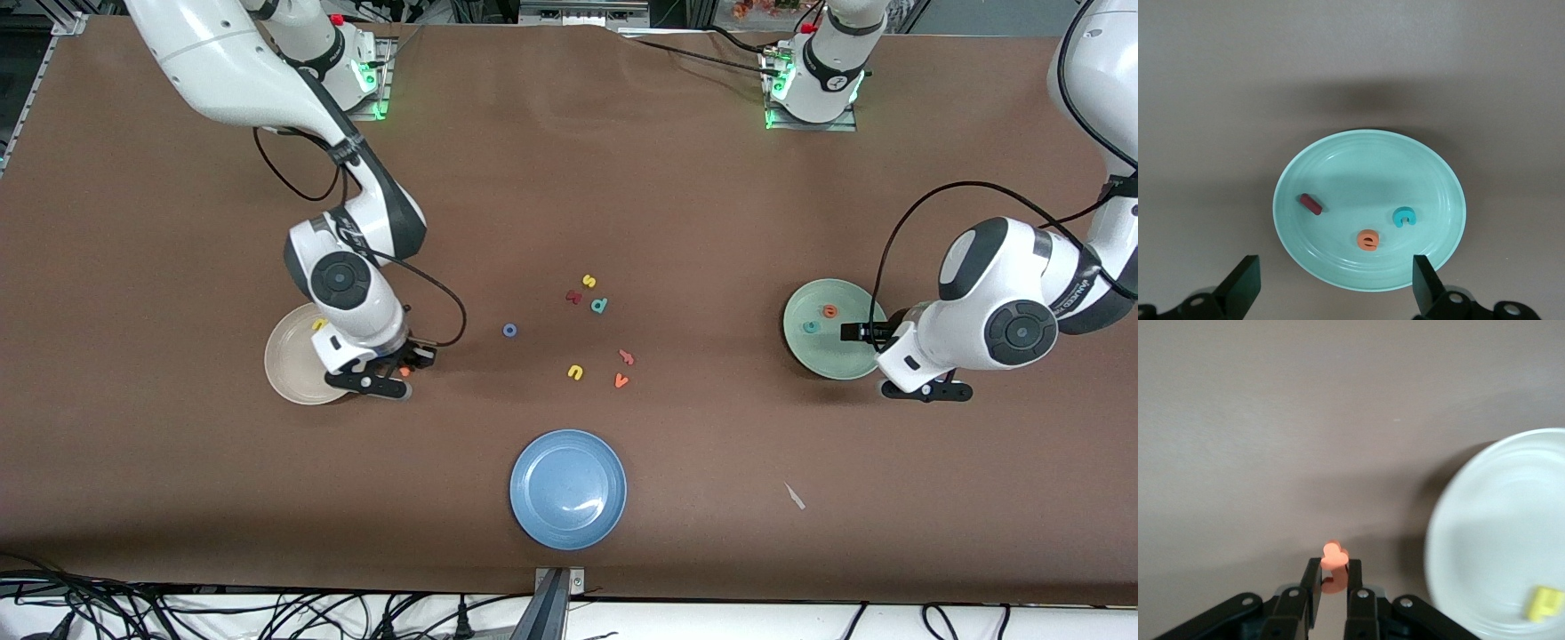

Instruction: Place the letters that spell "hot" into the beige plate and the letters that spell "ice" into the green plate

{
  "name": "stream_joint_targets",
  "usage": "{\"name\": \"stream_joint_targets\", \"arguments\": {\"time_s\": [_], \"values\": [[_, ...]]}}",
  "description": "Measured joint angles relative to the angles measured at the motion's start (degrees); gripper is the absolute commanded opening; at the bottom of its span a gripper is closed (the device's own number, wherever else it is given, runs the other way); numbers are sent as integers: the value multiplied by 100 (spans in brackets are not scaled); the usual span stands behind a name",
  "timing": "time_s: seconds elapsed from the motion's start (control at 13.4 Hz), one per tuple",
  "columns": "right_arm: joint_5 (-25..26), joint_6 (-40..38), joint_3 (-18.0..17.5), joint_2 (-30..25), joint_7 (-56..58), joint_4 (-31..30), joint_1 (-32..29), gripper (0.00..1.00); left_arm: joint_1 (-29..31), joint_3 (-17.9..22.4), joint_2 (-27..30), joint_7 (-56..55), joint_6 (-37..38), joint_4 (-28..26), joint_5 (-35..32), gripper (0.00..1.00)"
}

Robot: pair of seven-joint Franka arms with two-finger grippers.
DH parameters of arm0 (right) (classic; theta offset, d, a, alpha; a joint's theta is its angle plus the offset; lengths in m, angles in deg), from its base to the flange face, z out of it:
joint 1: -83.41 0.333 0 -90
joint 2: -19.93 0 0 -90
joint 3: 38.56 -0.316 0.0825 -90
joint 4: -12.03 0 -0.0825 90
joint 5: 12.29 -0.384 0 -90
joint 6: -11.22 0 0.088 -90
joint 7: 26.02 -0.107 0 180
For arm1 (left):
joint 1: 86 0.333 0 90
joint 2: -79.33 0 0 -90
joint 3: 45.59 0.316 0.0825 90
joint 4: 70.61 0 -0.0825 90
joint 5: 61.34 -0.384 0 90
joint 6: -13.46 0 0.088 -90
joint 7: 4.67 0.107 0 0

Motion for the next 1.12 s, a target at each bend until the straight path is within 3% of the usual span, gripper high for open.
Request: {"name": "stream_joint_targets", "arguments": {"time_s": [0.3,0.45,0.67,1.12], "values": [[0,-185,392,-581,1599,-494,-538,22,-3,-3,66,-2,1,117,234,100],[0,-180,503,-735,1958,-742,-759,30,-5,-7,67,-2,13,173,268,100],[0,-115,543,-754,1970,-999,-761,51,6,-6,67,-3,118,240,268,100],[-699,-57,355,-781,1564,-1053,-728,57,26,-118,195,-4,677,834,268,100]]}}
